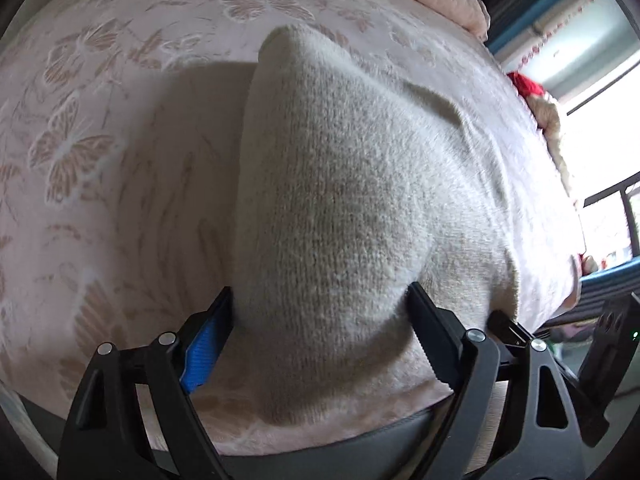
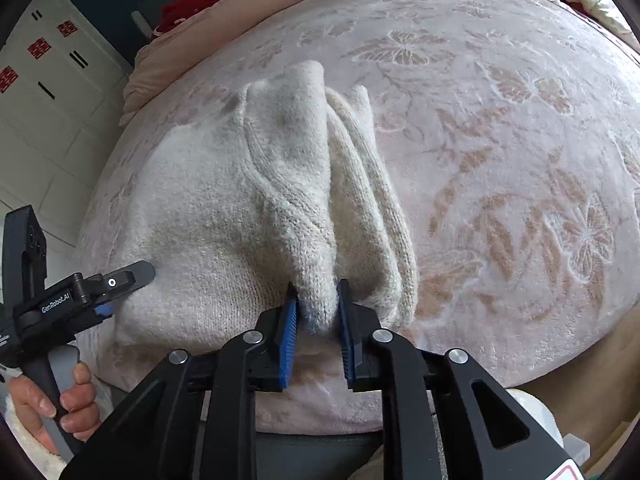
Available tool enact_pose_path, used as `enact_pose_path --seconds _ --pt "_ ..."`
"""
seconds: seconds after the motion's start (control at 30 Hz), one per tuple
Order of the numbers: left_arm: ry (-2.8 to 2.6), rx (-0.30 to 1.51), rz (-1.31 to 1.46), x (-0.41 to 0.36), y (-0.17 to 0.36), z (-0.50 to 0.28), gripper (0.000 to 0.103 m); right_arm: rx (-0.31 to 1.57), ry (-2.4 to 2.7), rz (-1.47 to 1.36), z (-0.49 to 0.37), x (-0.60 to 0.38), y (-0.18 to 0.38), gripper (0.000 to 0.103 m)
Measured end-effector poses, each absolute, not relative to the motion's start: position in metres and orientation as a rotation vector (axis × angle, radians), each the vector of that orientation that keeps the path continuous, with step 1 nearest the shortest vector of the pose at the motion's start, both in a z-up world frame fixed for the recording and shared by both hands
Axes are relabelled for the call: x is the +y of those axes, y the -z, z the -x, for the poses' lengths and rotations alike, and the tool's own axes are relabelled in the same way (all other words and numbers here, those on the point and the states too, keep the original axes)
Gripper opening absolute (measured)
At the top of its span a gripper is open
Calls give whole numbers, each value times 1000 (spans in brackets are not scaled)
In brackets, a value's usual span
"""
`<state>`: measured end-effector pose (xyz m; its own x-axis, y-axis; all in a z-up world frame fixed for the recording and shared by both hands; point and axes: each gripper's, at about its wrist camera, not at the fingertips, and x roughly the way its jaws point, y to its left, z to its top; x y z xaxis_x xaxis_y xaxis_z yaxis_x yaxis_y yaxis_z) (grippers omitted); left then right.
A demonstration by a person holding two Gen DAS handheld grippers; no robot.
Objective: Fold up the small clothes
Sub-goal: 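Grasp the folded sweater bundle with both tools from opposite sides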
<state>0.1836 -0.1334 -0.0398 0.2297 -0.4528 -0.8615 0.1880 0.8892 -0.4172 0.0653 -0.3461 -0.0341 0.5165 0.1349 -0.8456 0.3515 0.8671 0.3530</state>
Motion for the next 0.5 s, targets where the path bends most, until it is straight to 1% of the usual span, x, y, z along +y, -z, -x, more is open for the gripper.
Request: enact_pose_path --seconds 0.03,0.07,0.1,0.13,0.23,0.33,0.47,0.5 --pt "465 1260 293 -126 34 -184 81 1007 156 -512 -64 -348 25 39" --pt "477 1252 323 -120 31 -185 82 988 174 -496 -65 -351 19 61" --pt "483 1246 345 -115 30 -188 86 969 181 -492 -66 -355 15 68" --pt "473 1246 363 -110 32 -191 87 969 183 -500 -69 -360 16 72" --pt "448 1286 424 -102 47 -205 89 1021 150 -597 -85 -377 39 74" --pt "481 1348 487 -112 66 -216 92 1057 98 -738 -97 -384 69 75" --pt "498 1357 457 -133 76 -220 96 1043 58 -892 -106 -388 91 86" --pt "500 1359 440 -141 78 -223 98 1034 55 -913 -108 -388 93 87"
